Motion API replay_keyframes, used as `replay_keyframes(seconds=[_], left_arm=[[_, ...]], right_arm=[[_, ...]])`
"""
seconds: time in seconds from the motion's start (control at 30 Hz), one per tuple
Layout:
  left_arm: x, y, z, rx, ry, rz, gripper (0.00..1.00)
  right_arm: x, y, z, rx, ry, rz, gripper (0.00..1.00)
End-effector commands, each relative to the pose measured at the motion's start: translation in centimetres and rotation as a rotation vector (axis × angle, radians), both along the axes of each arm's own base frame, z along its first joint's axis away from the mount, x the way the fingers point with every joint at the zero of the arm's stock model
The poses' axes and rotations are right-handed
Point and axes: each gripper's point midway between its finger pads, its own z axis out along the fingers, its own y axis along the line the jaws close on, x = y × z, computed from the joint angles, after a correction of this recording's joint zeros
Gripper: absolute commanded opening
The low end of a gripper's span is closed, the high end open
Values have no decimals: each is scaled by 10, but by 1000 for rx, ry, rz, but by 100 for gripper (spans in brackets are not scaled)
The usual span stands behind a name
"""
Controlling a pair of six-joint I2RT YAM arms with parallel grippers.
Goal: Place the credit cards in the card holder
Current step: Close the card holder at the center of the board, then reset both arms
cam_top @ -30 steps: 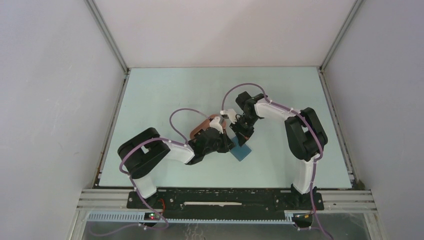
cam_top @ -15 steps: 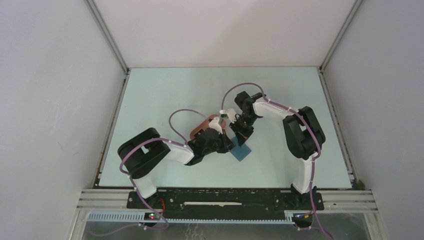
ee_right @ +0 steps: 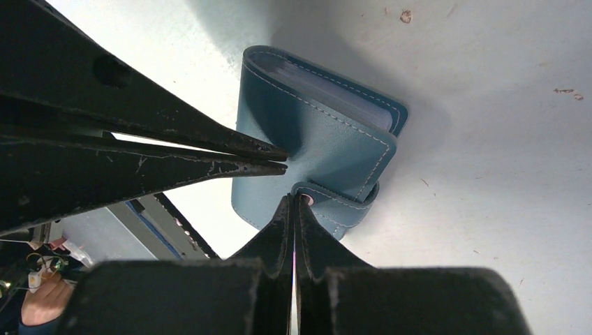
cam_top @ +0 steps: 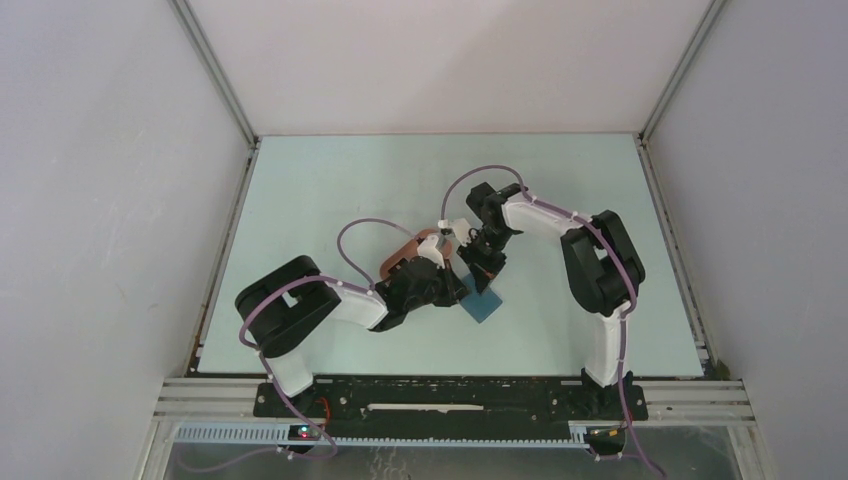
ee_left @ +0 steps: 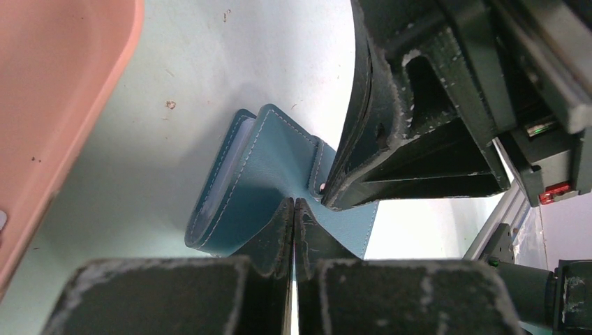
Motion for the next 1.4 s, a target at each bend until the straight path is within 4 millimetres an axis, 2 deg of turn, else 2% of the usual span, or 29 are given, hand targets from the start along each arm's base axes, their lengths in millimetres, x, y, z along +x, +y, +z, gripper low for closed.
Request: replay_keyframes(seconds=[0.0,0.03,0.1,0.2,0.27,0.4,0.5,0.57,0.6,0.63,0.67,0.77,0.8,0.87,1.03,1.17,1.37], left_arm=[[-6,9,-5,17,17,0,3],[-5,9,-3,15,14,-1,4],[-5,8,4,6,0,-4,7],[-4,10,24,1,-42,-12,15],[-2,13,42,4,-82,-10,23],[-1,26,82,29,-174,-10,33],[-4,42,116,50,-259,-13,40],[-8,60,131,118,-306,-13,46],[-9,70,143,148,-342,-10,51],[-10,83,152,192,-379,-3,58],[-10,96,163,223,-408,17,67],[-12,135,199,257,-496,101,95],[-13,147,211,252,-520,129,99],[-15,178,240,219,-567,216,100],[-22,237,286,172,-585,362,100],[-29,255,302,143,-566,382,100],[-36,260,307,116,-556,373,100]], right_arm=[[-10,-9,-52,-121,18,63,0],[-9,-7,-47,-102,17,63,3],[-1,-2,-27,-47,-24,62,20],[11,2,16,70,-106,58,41],[16,0,47,153,-158,46,50],[18,-13,99,280,-248,25,57],[25,-34,131,320,-380,-21,61],[42,-62,159,306,-539,-101,68],[50,-76,176,298,-632,-147,79],[56,-93,201,297,-744,-203,97],[63,-108,222,297,-843,-260,99],[67,-151,274,297,-1060,-441,100],[68,-165,285,276,-1115,-526,100],[60,-177,305,307,-1166,-605,100],[31,-165,326,454,-1103,-686,100],[20,-166,354,511,-1115,-795,100],[7,-168,377,538,-1154,-843,100]])
